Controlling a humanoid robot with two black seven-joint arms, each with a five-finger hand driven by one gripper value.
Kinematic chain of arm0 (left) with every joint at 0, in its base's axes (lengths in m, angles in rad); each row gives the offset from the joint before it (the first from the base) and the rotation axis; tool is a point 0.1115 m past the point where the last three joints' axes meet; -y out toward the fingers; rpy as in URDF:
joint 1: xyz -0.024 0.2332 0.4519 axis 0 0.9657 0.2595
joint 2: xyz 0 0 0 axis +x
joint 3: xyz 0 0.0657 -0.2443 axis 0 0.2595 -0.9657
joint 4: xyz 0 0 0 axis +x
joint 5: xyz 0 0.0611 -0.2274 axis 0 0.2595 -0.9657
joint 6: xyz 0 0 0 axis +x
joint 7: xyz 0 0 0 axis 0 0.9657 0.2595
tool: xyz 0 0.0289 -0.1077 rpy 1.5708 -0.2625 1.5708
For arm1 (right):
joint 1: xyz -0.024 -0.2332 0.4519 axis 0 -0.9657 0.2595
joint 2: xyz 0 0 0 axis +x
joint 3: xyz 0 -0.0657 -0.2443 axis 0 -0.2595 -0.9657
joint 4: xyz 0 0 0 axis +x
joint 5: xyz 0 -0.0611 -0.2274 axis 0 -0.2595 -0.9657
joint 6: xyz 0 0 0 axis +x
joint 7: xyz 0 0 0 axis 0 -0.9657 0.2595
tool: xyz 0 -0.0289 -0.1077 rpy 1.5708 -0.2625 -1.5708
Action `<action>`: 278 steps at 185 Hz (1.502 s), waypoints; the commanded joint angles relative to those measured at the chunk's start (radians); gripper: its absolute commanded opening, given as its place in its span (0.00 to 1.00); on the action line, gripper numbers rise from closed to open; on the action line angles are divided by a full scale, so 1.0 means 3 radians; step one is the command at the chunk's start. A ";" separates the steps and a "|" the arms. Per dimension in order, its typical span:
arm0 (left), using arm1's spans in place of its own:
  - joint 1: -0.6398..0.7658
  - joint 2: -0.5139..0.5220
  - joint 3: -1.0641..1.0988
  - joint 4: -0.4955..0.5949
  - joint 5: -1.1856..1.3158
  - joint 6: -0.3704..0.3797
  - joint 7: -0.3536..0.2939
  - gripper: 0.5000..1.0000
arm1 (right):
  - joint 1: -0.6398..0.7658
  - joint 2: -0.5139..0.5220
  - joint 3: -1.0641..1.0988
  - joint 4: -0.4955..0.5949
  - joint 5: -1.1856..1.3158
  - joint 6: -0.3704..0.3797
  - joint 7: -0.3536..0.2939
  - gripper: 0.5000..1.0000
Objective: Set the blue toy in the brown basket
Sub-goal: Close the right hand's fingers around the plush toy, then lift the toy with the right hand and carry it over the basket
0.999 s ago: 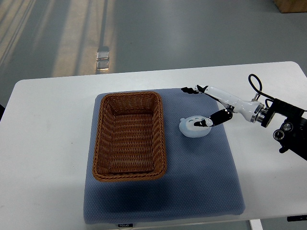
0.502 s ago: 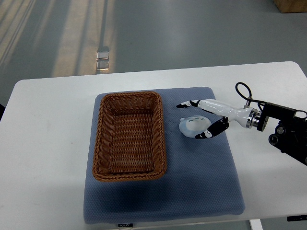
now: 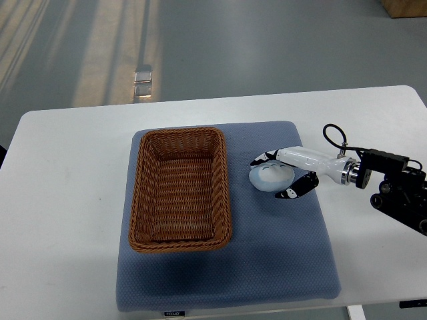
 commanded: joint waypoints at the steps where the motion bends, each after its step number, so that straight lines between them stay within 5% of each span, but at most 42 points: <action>1: 0.0000 0.0000 0.0001 -0.0001 0.0000 0.0000 0.0005 1.00 | 0.0008 0.0006 -0.0013 -0.0027 0.0000 -0.0007 -0.0012 0.28; 27: 0.0000 0.0000 -0.0004 -0.0006 0.0000 0.0000 0.0000 1.00 | 0.0008 0.0006 0.0007 -0.0058 0.0005 -0.0114 -0.0028 0.00; 97: 0.0000 0.0000 0.0001 -0.0011 0.0005 0.0000 0.0000 1.00 | 0.0253 0.0006 0.0068 -0.0001 0.0123 -0.0257 -0.0012 0.00; 175: 0.0000 0.0000 0.0001 -0.0006 0.0000 0.0000 0.0000 1.00 | 0.0601 0.0559 0.0058 0.0009 0.0148 -0.0186 0.0018 0.00; 211: 0.0000 0.0000 -0.0004 -0.0006 0.0005 0.0000 0.0005 1.00 | 0.0703 0.0906 0.0002 -0.0042 0.0148 0.0004 0.0013 0.08; 278: -0.0005 0.0000 0.0001 -0.0006 0.0005 0.0000 0.0010 1.00 | 0.0724 0.1285 -0.0146 -0.0339 0.0128 0.0070 -0.0007 0.58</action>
